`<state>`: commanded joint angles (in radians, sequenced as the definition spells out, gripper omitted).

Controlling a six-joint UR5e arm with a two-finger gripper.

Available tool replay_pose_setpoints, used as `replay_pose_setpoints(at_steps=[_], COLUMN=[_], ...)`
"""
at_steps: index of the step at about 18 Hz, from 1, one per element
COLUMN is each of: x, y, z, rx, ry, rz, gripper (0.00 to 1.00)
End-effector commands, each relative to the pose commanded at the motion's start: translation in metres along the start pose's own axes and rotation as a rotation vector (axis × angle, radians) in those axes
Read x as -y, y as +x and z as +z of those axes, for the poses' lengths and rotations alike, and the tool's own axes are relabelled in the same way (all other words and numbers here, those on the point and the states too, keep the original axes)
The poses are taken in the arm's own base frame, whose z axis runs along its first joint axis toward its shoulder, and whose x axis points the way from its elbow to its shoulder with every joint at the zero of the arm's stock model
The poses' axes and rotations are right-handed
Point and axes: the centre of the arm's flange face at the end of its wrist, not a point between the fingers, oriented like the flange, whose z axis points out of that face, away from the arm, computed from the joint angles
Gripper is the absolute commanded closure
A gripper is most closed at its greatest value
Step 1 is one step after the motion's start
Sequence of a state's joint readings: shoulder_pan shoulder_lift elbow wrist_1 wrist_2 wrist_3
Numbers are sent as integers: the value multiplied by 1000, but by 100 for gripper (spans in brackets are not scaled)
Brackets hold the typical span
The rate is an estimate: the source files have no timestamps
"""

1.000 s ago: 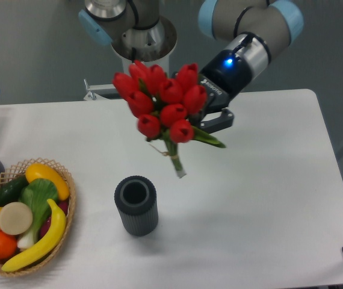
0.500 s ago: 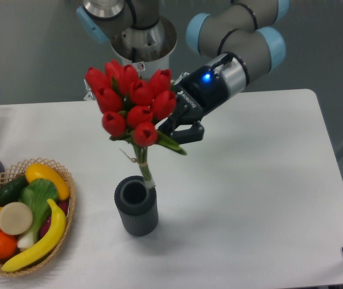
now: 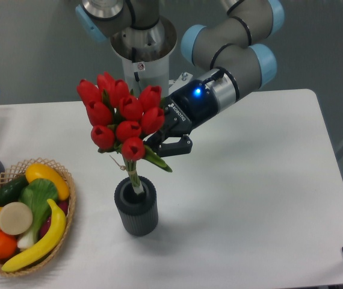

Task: Insert the flowers into the vase
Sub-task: 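Lower the tulip stems into the opening of the grey vase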

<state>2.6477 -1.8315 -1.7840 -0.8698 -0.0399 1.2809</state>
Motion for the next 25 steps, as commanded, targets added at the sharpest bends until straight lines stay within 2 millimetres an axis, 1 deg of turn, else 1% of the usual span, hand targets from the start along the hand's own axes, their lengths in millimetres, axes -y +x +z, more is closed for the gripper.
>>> replay_pose_setpoints(at_steps=[1,2,7,12,16,19,20,22,23,25], x=[-1,-12,-23,-38,-59,-63,-72,-80,-94,-98], y=[0,3,5,1,-4,-6,-6,-4,-3,-3], z=[0,0,0,6,5,1,0,-1,-3,-4], rx=[0,1,1,-10,-7,-1,2,5,8,10], ry=[0,-1,-1,-2,-2,-2,-5,-8,-10,-15], rz=[-2,-23,-49,-74,-117,-123,-138,-126,-120,-120], gripper=[63,63,63,63,63,63,63,63,63,63])
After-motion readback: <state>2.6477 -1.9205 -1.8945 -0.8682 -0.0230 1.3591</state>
